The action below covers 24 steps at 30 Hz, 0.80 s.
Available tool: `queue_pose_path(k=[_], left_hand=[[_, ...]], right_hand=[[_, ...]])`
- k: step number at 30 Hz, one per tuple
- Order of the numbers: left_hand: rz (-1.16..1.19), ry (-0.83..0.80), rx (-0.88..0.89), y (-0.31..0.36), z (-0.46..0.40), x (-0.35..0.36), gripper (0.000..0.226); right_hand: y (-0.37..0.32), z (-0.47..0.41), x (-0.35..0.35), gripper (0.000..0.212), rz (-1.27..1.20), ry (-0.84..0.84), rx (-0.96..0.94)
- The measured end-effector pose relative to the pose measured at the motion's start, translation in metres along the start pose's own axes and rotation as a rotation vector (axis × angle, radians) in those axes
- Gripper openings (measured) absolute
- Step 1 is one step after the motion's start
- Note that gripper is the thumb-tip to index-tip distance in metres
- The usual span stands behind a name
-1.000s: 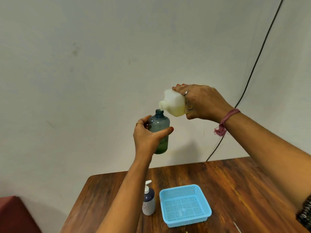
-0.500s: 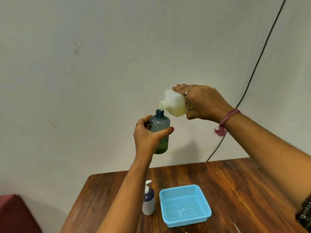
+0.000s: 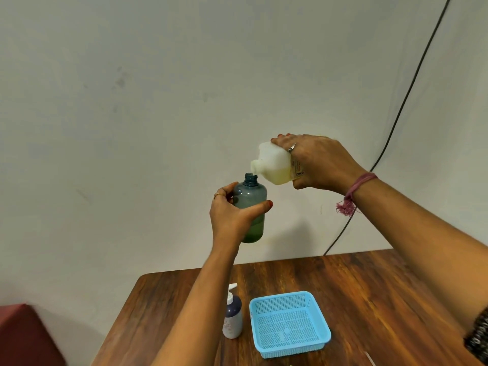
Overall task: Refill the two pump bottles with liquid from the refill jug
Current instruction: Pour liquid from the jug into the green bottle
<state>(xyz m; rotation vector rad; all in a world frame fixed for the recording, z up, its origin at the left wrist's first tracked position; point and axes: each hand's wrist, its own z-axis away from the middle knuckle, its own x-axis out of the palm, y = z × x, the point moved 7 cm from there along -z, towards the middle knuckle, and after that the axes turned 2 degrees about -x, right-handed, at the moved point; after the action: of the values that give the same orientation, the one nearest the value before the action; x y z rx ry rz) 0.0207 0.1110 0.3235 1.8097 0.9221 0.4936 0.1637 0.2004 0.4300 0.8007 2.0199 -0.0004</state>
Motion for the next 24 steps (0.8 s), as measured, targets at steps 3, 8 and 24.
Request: queue_pose_path(k=[3, 8, 24], left_hand=[[0.002, -0.001, -0.004, -0.0005, -0.0007, -0.0003, 0.085], [0.01, -0.009, 0.001, -0.0006, -0.0011, 0.0, 0.085], [0.007, -0.009, -0.012, -0.0031, -0.0068, 0.0031, 0.086]], right_hand=[[0.0009, -0.0008, 0.0003, 0.095, -0.002, 0.002, 0.002], [0.0012, -0.0017, 0.0001, 0.095, 0.012, 0.003, -0.004], [0.0029, -0.0044, 0.0003, 0.094, 0.018, 0.0, 0.007]])
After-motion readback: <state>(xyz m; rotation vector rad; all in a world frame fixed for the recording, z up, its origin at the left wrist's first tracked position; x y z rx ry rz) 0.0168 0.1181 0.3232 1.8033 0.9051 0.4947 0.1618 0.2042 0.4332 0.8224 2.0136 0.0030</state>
